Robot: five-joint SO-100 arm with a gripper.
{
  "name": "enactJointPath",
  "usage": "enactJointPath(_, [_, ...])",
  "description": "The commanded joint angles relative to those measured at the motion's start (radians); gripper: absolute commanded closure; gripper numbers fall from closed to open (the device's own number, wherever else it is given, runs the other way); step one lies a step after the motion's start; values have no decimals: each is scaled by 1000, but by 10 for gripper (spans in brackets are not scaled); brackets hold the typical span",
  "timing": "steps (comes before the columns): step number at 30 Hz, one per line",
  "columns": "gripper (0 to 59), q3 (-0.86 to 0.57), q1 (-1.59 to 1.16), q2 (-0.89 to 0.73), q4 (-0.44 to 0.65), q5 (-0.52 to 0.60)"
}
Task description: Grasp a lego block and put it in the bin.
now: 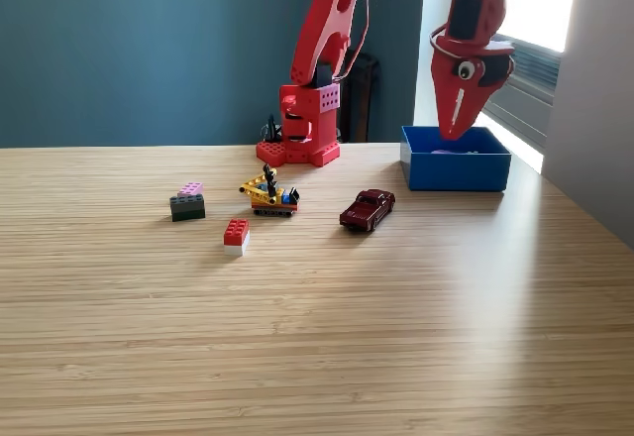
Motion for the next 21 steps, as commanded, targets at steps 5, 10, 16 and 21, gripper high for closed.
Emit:
enactJointPath(5, [585,-95,437,44,23,-130])
enactJointPath(10, [585,-114,540,44,21,-187])
enactJointPath(16, [585,-138,637,44,18,-215])
enactJointPath(21, [585,-222,726,35,18,-213])
